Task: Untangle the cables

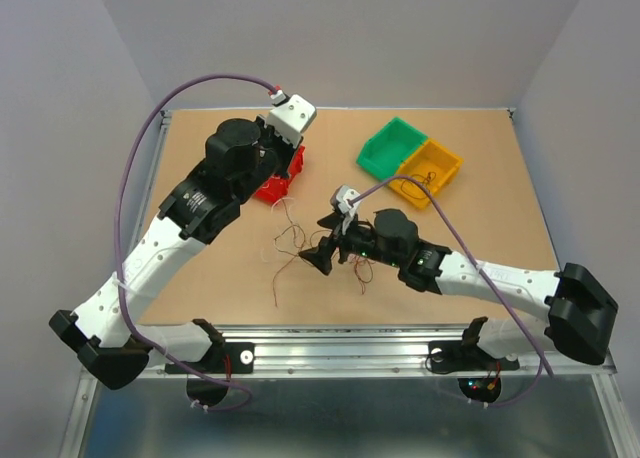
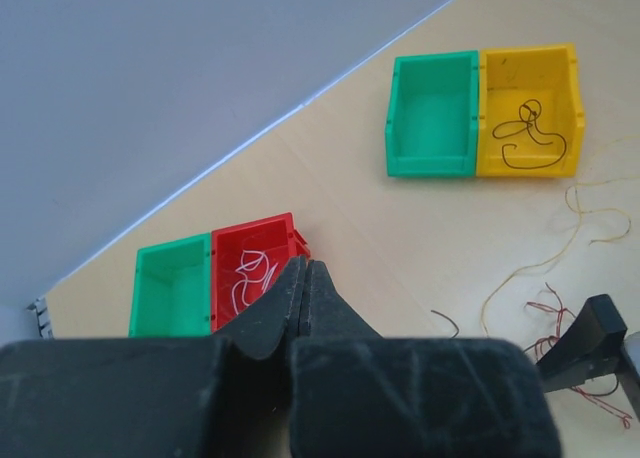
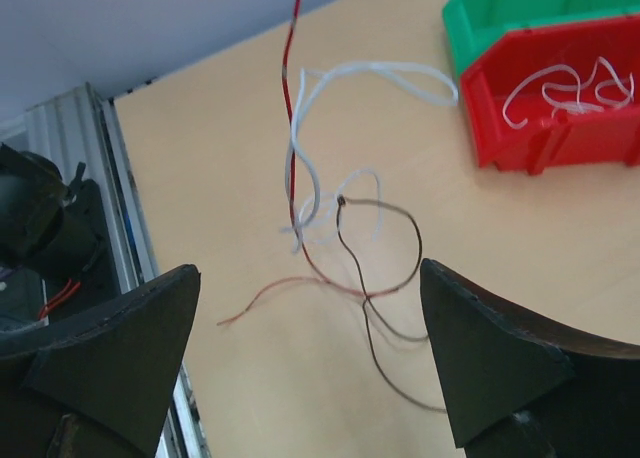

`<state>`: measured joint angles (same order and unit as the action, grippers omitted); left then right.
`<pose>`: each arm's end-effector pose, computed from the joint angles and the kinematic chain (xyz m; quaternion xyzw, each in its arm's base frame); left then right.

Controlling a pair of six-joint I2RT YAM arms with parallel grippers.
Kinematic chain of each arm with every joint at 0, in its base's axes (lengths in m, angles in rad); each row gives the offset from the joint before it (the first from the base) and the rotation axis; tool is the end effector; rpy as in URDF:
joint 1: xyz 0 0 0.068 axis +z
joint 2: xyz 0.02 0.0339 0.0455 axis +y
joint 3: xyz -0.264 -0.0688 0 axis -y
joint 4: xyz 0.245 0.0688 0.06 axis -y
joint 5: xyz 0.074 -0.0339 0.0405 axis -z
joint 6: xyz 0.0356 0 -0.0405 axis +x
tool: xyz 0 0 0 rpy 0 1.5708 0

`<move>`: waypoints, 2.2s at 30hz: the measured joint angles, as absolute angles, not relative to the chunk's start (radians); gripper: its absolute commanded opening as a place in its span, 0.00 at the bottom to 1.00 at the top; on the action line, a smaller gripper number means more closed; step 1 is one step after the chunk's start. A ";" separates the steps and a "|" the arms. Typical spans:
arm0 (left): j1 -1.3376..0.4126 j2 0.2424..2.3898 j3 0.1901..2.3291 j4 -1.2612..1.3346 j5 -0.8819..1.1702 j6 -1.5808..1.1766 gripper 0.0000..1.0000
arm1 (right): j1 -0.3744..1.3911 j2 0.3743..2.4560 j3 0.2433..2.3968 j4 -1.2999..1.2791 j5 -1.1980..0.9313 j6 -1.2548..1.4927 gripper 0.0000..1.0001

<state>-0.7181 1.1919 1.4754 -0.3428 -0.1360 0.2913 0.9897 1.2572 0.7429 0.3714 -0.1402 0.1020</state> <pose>0.1913 -0.1608 0.4784 0.3103 0.6581 -0.0966 0.6792 0.1548 0.2447 0.2808 -0.3652 0.6612 0.3844 0.5308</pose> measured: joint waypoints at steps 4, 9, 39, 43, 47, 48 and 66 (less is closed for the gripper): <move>-0.718 1.192 1.476 -0.355 -0.120 0.284 0.00 | 0.990 1.316 0.799 0.457 -0.169 0.083 0.90; -0.718 1.192 1.482 -0.372 -0.104 0.275 0.00 | 0.990 1.407 0.912 0.521 -0.170 0.072 0.89; -0.718 1.106 1.991 -0.170 -0.538 0.479 0.00 | 0.990 1.599 0.656 0.795 0.022 0.148 0.01; -0.718 1.080 1.946 -0.095 -0.589 0.517 0.00 | 0.990 1.541 0.580 0.800 0.098 0.166 0.51; -0.718 1.071 1.877 -0.091 -0.575 0.520 0.00 | 0.990 1.456 0.532 0.809 0.060 0.153 0.84; -0.718 1.074 1.859 -0.097 -0.559 0.514 0.00 | 0.990 1.430 0.530 0.814 0.041 0.147 0.85; -0.718 1.182 1.725 -0.233 -0.234 0.319 0.00 | 0.990 1.349 0.773 0.900 -0.229 0.102 0.88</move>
<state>-0.7181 1.1824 1.7252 -0.2325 -0.2340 0.3191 0.9897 1.3491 0.7734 0.8997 -0.2287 0.1017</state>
